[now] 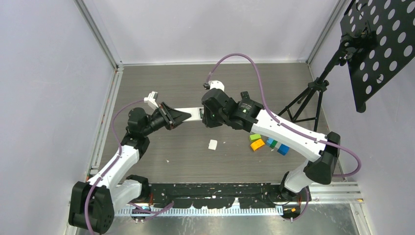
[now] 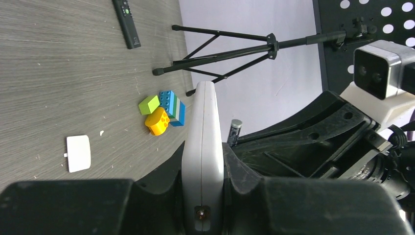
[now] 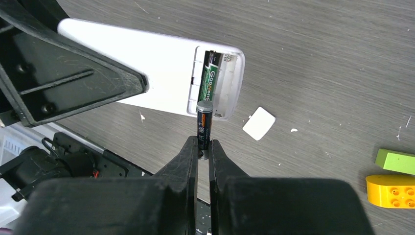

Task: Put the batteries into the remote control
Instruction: Load the battery into the remote control.

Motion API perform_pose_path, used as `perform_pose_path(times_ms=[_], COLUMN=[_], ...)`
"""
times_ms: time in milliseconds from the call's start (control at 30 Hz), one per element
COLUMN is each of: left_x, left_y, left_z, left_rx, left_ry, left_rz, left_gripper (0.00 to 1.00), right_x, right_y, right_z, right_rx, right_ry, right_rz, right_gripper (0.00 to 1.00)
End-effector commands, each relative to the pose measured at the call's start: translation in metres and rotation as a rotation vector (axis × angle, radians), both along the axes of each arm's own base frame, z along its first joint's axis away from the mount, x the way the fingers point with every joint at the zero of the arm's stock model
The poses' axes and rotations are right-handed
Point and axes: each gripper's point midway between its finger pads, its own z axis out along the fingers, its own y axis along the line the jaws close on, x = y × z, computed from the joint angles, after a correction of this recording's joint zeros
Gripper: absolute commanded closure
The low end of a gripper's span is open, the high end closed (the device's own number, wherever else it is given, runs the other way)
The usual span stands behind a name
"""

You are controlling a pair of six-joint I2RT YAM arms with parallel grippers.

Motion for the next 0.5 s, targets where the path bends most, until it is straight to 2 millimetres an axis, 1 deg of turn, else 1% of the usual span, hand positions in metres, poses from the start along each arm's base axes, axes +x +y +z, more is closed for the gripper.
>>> perform_pose_path(times_ms=[0,167,333,467], left_x=[0.001,0.0,0.0,0.0], left_y=[0.0,-0.001,-0.001,-0.001], left_z=[0.02,0.025,0.023,0.023], left_rx=[-0.027,-0.03,-0.029,-0.031], left_ry=[-0.087,-0.098,-0.093,-0.092], left_rz=[-0.001,-0.007,-0.007,-0.01], left_gripper=[1.0,1.0,1.0,1.0], right_x=[0.003,0.009,0.015,0.018], right_y=[0.006,0.001,-0.004,-0.003], right_z=[0.0,-0.005,-0.005,-0.004], right_rx=[0.017,-0.011,-0.033,-0.031], right_ry=[0.012,-0.001,-0.028,-0.043], right_rz=[0.001,-0.028,-0.053,-0.051], right_gripper=[0.94,0.94,0.94,0.93])
